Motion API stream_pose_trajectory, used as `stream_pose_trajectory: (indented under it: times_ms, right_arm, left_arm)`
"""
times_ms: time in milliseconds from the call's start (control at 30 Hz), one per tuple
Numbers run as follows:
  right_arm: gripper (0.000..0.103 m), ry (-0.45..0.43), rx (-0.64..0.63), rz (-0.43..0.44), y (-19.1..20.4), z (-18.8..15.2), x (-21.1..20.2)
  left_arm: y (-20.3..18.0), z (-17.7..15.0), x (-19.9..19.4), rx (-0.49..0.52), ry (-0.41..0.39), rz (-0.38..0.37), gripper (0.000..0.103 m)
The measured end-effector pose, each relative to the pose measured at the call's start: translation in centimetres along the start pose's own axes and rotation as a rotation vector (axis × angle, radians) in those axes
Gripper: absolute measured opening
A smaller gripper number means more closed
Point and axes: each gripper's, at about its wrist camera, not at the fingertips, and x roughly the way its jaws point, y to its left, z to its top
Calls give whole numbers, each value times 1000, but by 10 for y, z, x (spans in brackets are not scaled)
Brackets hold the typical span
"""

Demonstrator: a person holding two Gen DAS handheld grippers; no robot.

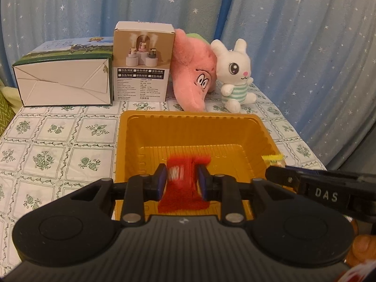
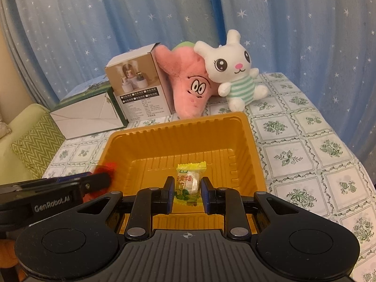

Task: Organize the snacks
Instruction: 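Carry both candies into the orange tray and open both tools, then withdraw both tools from the tray back toward the remaining snacks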

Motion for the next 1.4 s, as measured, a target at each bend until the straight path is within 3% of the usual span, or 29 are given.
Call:
stream_pose_trajectory:
  times_ms: [100, 400, 567, 700, 767, 1167, 1400]
  right_arm:
    - [24, 6, 3, -2, -2, -1, 2]
    - [24, 7, 22, 9, -2, 2, 4]
    - [26, -2, 60, 70, -3, 6, 4]
    - [47, -38, 88, 44, -7, 4, -8]
    - [49, -47, 116, 34, -12, 0, -17]
    - [51, -55, 162, -17, -19, -61, -103]
    - [58, -50, 170, -46, -9, -107, -154]
  left_arm:
    - [2, -1, -2, -3, -7, -2, 38]
    - [15, -9, -16, -25, 0, 12, 39]
    - [18, -16, -27, -32, -7, 18, 43]
    - [18, -26, -40, -29, -17, 36, 51]
    - [18, -33, -49, -26, -19, 41, 54]
    - [3, -84, -116, -18, -39, 47, 73]
    - [-2, -117, -158, -46, -34, 47, 78]
